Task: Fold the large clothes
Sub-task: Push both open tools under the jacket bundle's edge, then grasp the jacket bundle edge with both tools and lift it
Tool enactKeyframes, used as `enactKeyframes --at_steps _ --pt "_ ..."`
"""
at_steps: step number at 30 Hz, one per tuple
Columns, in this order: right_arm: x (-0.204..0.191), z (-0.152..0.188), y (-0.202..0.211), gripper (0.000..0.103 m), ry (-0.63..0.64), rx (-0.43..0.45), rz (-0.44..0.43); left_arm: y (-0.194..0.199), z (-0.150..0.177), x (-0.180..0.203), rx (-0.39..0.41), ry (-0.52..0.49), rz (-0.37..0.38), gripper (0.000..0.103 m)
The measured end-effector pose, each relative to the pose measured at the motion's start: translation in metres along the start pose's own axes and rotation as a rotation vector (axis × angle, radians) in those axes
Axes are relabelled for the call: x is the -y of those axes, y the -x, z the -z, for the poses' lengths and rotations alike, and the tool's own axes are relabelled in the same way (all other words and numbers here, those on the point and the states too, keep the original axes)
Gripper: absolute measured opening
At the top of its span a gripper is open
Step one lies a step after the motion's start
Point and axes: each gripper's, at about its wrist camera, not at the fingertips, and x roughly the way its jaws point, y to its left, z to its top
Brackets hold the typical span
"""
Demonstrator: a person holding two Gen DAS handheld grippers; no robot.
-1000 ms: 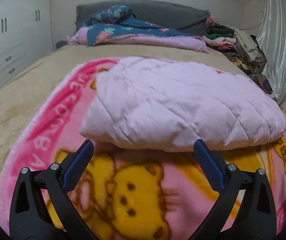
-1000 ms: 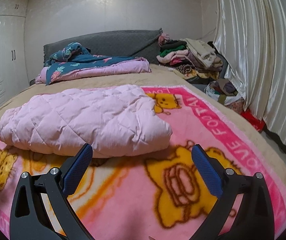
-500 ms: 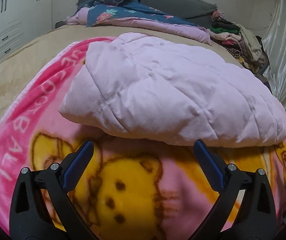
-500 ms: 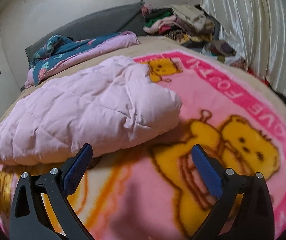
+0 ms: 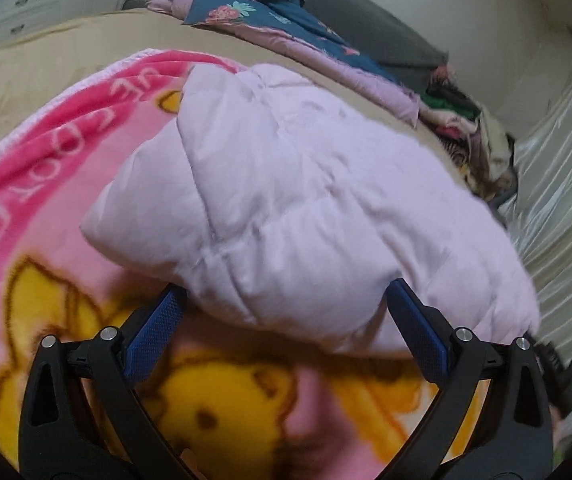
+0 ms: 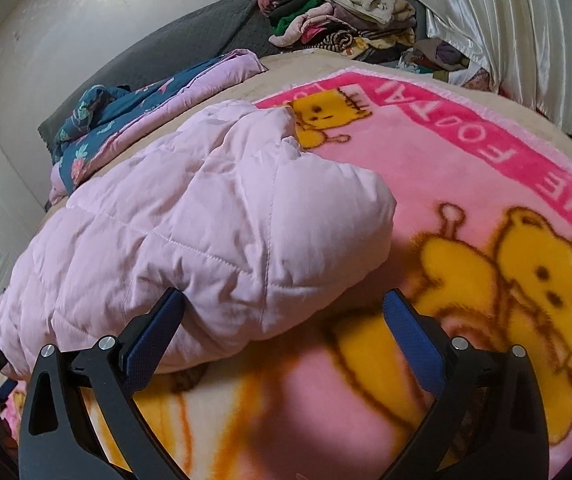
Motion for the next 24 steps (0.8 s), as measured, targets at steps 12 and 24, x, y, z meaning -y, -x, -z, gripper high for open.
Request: enactKeyframes --at_steps 12,24 --pt "0.003 -0.020 -0.012 0.099 -0.169 0.059 -0.036 -0.028 -0.021 -0.009 -0.010 0.170 -0.016 0.095" --pt "0.002 -0.011 -0.035 0.099 -0.381 0.079 0.057 -0.050 -0.022 -0.027 -0.015 0.279 0.032 0.095"
